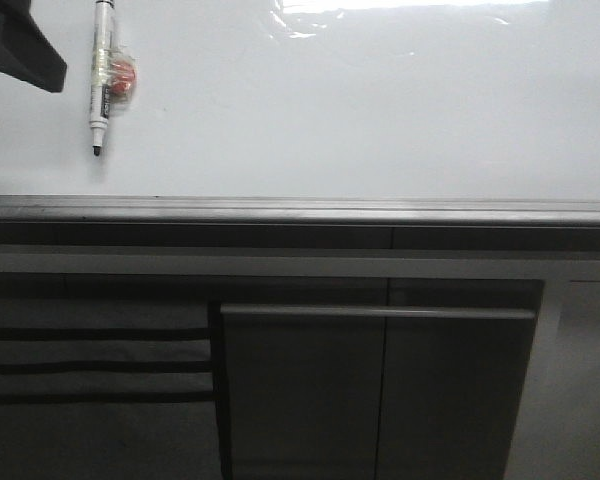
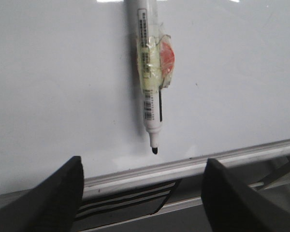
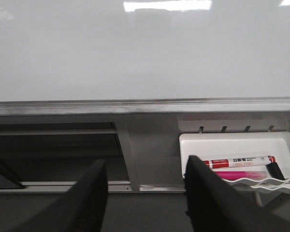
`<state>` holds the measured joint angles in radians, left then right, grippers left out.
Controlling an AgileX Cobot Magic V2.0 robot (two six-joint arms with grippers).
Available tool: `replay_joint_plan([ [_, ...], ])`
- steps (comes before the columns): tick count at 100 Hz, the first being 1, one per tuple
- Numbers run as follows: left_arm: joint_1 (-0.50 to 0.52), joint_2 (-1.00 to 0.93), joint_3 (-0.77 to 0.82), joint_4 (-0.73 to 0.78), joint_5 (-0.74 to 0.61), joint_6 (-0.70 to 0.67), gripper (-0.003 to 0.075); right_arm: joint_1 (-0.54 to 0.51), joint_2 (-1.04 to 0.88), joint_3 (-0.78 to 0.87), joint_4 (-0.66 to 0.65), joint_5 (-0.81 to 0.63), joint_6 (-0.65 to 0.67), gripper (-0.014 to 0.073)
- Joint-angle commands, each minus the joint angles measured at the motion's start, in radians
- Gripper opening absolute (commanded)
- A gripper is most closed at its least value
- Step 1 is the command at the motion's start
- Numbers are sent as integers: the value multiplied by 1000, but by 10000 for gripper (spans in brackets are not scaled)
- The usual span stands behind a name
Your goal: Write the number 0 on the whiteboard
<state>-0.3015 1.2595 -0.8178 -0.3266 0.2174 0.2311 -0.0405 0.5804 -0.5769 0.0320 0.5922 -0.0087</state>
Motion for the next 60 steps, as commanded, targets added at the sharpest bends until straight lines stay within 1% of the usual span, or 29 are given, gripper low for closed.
replay_joint_plan([
  [1, -8, 46, -74, -25, -72, -7, 473, -6, 9, -33, 2, -69, -6, 329],
  [22, -8, 192, -177, -25, -72, -7, 473, -6, 9, -33, 2, -69, -6, 329],
  [40, -8, 253, -240, -32, -65, -7, 463, -6, 9, -33, 2, -67, -6, 329],
  [47, -8, 264, -249, -32, -65, -7, 422, -6, 9, -33, 2, -65, -6, 329],
  [60, -8, 277, -251, -32, -85, -7, 318, -6, 9, -33, 2, -65, -6, 329],
])
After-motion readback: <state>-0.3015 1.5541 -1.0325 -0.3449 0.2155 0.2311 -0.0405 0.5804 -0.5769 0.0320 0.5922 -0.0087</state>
